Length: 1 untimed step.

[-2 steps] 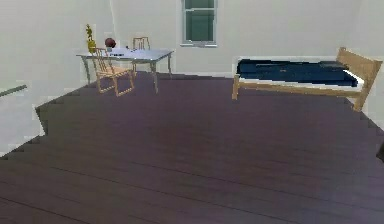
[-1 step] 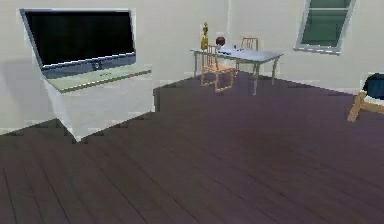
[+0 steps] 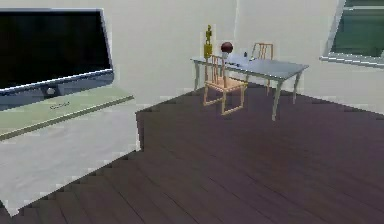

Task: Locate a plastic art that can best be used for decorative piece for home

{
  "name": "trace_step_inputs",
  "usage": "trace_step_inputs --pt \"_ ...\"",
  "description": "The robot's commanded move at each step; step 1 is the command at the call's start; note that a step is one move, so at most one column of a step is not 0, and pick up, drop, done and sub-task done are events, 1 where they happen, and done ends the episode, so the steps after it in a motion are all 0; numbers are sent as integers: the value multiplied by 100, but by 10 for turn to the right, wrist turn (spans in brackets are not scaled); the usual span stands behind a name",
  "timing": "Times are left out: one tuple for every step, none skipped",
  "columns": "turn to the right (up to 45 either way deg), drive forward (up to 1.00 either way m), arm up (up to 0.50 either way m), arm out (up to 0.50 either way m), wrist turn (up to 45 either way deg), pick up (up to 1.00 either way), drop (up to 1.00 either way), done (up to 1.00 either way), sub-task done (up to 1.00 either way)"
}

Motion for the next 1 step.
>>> trace_step_inputs --pt "0 100 0 0 0 0 0 0 0"
